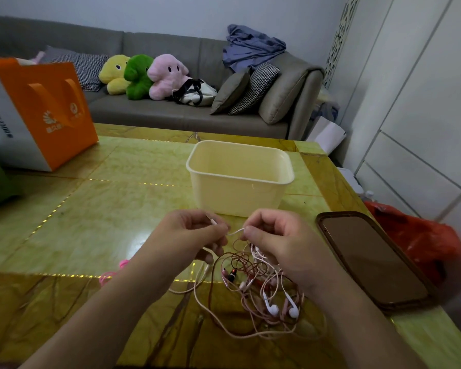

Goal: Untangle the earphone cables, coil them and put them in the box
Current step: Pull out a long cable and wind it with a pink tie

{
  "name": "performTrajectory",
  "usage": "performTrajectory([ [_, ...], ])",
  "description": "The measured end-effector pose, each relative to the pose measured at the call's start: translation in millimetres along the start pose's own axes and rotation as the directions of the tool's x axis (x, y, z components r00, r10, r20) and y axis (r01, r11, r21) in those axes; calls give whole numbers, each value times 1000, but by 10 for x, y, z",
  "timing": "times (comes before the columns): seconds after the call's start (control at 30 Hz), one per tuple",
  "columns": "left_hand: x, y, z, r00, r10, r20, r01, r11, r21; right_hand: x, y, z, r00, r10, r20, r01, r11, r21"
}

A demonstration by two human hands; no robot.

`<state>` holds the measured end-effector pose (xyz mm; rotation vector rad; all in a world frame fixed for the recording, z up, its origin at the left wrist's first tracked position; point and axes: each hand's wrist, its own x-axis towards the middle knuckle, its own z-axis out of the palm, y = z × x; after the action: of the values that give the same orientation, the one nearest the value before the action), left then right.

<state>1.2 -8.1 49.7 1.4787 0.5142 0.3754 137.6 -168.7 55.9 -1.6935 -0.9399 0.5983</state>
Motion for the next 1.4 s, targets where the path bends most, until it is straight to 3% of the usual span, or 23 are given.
performTrajectory([
  [0.17, -60, 15, 51, 976, -59, 209, 36, 993, 108, 13, 32, -2, 996, -69, -65, 60, 990, -128],
  [0.43, -68, -20, 79, 969, -43, 244, 59, 997, -58, 17, 31, 26, 988, -86, -128, 67, 987, -148],
  [0.63, -88, 47, 124, 988, 23, 151, 38, 922, -386, 41, 74, 194, 992, 13, -129, -13, 1000, -4],
  [0.77, -47, -1, 134, 998, 67, -7, -64, 915, -398, -31, 33, 289, 998, 26, -56, -28, 999, -36],
  [0.83, -35, -2, 128, 991, 110, -82, -129, 947, -294, -43, 15, 302, 998, 37, -41, -40, 996, -79],
  [0.93, -5, -47, 97, 965, 224, -139, -211, 972, 99, -52, -7, 306, 999, 34, -24, -38, 983, -179],
  [1.0, 6, -83, 84, 969, 247, -22, -226, 917, 329, -69, -38, 294, 999, -1, -34, -7, 976, -219],
  [1.07, -16, -71, 91, 980, 158, 123, -194, 904, 381, -77, -60, 255, 996, -51, -71, 31, 965, -260],
  [1.23, -93, 29, 102, 959, -29, 283, -8, 992, 129, -97, -75, 118, 975, -130, -182, 88, 971, -222],
  [1.4, -136, 87, 86, 928, -82, 364, 137, 982, -128, -17, -5, 128, 973, -88, -212, 73, 994, -77],
])
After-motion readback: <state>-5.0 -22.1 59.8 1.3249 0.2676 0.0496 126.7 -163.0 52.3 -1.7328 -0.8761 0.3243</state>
